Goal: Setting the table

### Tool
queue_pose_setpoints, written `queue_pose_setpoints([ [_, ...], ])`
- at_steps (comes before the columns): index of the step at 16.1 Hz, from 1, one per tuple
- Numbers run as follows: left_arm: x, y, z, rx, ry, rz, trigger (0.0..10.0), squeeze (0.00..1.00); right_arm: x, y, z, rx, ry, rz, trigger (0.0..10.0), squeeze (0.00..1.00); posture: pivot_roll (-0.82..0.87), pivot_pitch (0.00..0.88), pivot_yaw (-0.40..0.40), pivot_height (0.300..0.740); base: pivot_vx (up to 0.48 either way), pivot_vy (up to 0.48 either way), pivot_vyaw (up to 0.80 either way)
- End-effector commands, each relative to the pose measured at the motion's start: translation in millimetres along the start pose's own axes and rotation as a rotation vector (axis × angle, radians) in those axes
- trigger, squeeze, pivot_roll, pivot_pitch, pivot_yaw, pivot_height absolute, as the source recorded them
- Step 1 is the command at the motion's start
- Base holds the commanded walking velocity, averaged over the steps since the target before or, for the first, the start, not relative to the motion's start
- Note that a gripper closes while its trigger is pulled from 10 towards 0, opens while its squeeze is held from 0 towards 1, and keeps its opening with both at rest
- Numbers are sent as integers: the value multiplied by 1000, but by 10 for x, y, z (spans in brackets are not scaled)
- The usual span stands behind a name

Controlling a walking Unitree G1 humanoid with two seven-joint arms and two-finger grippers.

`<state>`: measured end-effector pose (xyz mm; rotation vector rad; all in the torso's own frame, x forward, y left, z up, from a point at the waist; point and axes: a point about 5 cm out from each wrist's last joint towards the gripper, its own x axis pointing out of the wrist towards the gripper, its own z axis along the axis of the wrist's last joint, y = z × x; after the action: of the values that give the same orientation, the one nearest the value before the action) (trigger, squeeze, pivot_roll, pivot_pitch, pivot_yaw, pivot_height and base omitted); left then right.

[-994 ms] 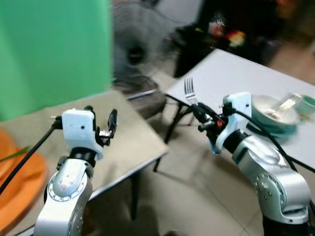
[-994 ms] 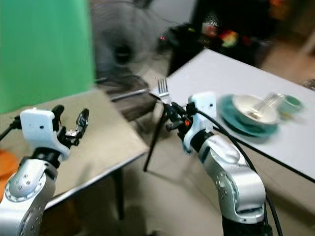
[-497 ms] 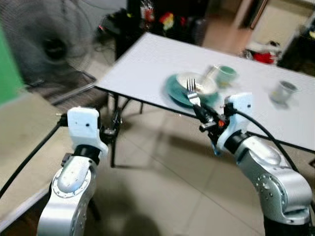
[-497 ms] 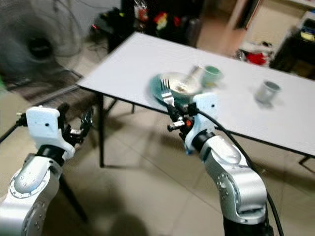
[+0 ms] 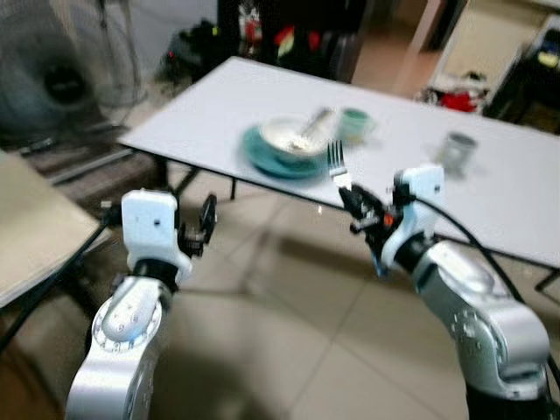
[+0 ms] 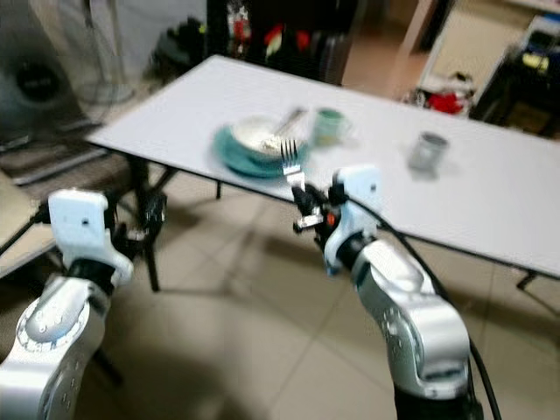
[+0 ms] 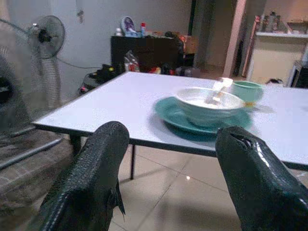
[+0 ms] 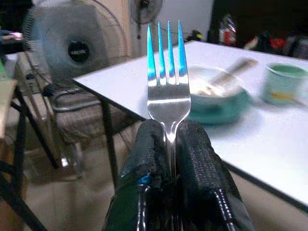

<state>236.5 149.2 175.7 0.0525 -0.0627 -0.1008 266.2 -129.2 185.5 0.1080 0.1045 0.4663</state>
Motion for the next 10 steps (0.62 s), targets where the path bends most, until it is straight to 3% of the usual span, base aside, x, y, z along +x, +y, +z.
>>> queue_pose_setpoints([
  [1,22,-65,9,-20,-2,-32,10000,0,-26,-61,62,-18,-25,-30,10000,0,-99,0,-75,740,0,0,0],
  [4,14,-67,-10,16,9,-35,10000,0,-21,-47,48,-24,-13,-28,10000,0,-92,0,-72,740,0,0,0],
  [8,1,-53,-25,-40,12,-49,10000,0,-22,-51,32,-75,1,-65,10000,0,-84,0,-56,740,0,0,0],
  [10,19,-46,4,-39,1,-55,10000,0,-31,-1,10,-140,13,11,10000,0,-71,0,-60,740,0,0,0],
])
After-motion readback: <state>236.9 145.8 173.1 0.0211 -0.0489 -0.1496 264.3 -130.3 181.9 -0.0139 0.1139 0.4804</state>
